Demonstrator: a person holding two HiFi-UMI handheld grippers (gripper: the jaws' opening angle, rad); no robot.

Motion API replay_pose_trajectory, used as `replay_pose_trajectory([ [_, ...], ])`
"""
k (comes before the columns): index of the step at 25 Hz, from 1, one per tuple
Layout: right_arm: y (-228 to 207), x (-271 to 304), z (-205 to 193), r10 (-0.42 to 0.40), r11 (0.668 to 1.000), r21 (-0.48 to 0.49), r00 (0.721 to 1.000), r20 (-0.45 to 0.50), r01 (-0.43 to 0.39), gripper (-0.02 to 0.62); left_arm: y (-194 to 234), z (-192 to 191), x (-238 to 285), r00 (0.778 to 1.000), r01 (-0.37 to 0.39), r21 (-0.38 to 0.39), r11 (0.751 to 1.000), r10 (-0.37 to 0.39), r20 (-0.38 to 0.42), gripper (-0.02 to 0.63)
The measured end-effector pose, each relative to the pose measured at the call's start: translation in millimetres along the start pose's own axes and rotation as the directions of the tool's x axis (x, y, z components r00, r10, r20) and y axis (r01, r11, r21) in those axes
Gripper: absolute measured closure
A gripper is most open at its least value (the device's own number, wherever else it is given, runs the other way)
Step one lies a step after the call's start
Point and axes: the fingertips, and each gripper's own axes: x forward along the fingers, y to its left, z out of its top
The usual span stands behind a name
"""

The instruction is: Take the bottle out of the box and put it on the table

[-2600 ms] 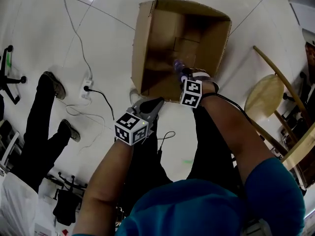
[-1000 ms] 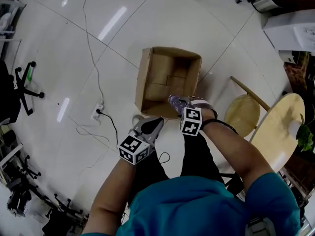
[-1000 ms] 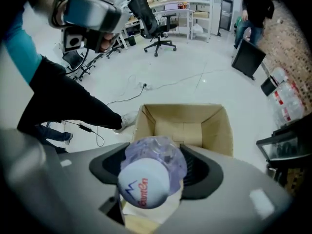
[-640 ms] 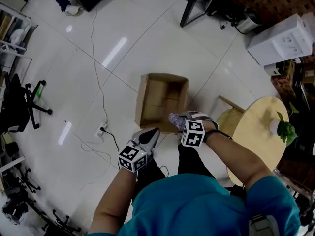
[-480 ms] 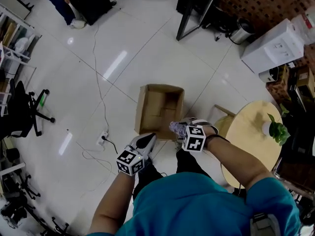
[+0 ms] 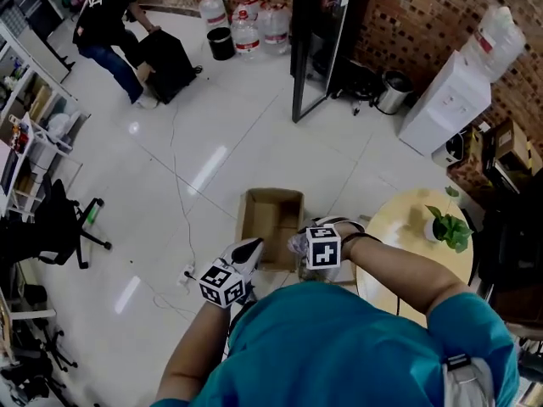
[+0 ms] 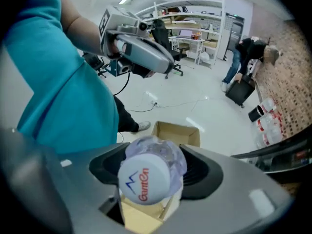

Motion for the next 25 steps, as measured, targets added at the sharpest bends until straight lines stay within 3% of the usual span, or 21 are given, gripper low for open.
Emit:
replay_pose_trajectory([
  [4,19.4,-12.4,-8.3,-0.036,0.999,0.011,0.999,-0.031,0.036,0.282,-29.7,19.4,-7.2,0.998,0.060,0.054,0.997,-0.061,0.018,0.606],
  [10,49.9,-46.5,8.7,-0.074,0.971,0.225,0.997,-0.029,0.079,0.282,-39.3,26.4,-55.2,0.977,0.211,0.099,0.972,-0.207,-0.052,0.606],
  [15,64.4,-86.8,28.1,-0.158,0.902,0.403,0.987,-0.029,0.156,0.282,-37.1,39.6,-83.7,0.934,0.350,0.108,0.930,-0.337,-0.121,0.606],
  [19,88.1,-132.7,1.1,-0.216,0.832,0.503,0.972,-0.095,0.234,0.282,-66.4,47.5,-73.0,0.897,0.429,0.097,0.898,-0.411,-0.163,0.606],
  [22,114.1,-155.1,-2.4,-0.221,0.796,0.577,0.975,-0.003,0.182,0.282,-102.6,59.7,-60.1,0.866,0.487,0.116,0.866,-0.462,-0.191,0.606],
  [25,138.1,-179.3,-24.3,-0.250,0.769,0.606,0.968,-0.005,0.202,0.282,-140.5,68.3,-48.6,0.845,0.526,0.143,0.838,-0.495,-0.203,0.606],
])
